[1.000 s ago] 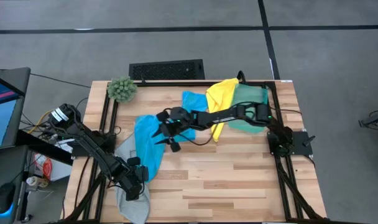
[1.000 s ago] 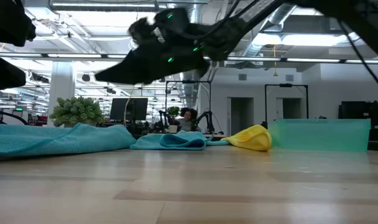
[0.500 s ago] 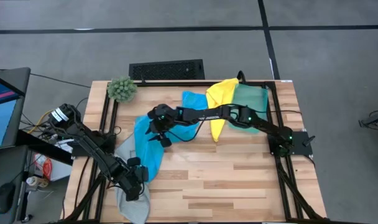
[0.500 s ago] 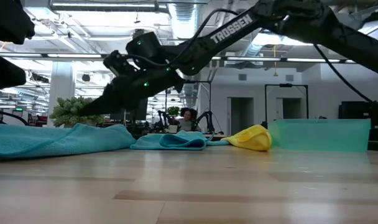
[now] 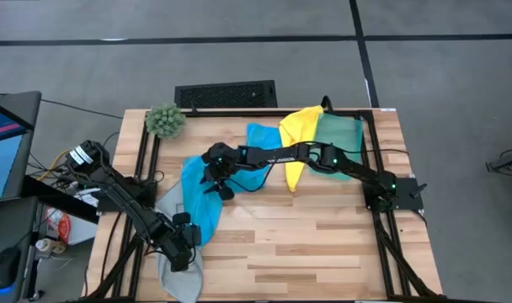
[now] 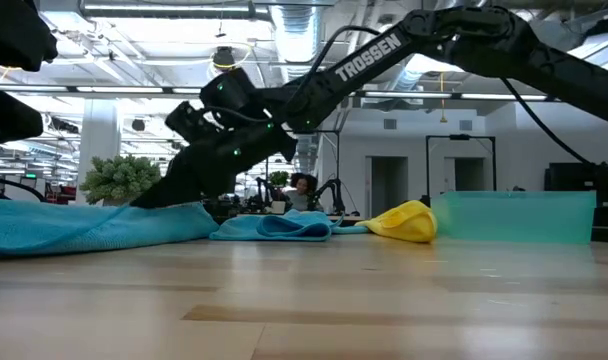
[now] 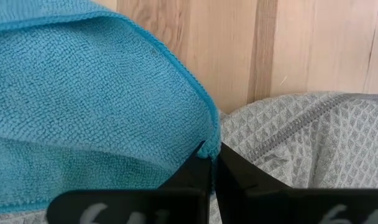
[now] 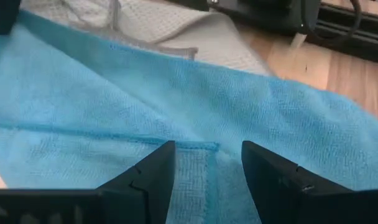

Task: Fold microfiber towels
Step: Fold the blue microfiber cloth

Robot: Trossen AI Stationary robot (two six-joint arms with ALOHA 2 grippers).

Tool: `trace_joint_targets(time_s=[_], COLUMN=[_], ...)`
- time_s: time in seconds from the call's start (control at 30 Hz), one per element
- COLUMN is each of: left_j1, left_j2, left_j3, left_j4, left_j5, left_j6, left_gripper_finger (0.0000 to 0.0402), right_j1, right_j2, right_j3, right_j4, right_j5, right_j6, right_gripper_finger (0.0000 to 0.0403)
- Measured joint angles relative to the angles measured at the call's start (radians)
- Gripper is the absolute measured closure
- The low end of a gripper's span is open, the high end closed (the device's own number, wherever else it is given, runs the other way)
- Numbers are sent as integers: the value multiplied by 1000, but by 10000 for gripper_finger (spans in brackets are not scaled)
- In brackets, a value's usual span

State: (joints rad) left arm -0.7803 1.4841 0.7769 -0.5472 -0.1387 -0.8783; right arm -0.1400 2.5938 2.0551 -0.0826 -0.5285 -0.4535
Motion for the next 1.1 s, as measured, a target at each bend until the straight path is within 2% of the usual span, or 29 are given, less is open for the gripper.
trace_joint_targets(time_s=[0.47, 0.63, 0.8, 1.1], left_j1=[0, 0, 0, 0], left_j2=[0, 0, 0, 0], left_j3=[0, 0, 0, 0], left_j4=[0, 0, -1, -4], left_j5=[0, 0, 0, 0], left_j6=[0, 0, -6, -6], left_gripper_finger=[401, 401, 401, 401], right_j1=[1, 2, 8, 25], right_j2=[-2, -2, -2, -7], right_j3=[1, 1, 1, 1], right_j4=[-60, -78, -126, -127], right_j5=[-2, -10, -13, -13], right_j6=[-23, -29, -76, -79], right_gripper_finger=[193, 210, 256, 384])
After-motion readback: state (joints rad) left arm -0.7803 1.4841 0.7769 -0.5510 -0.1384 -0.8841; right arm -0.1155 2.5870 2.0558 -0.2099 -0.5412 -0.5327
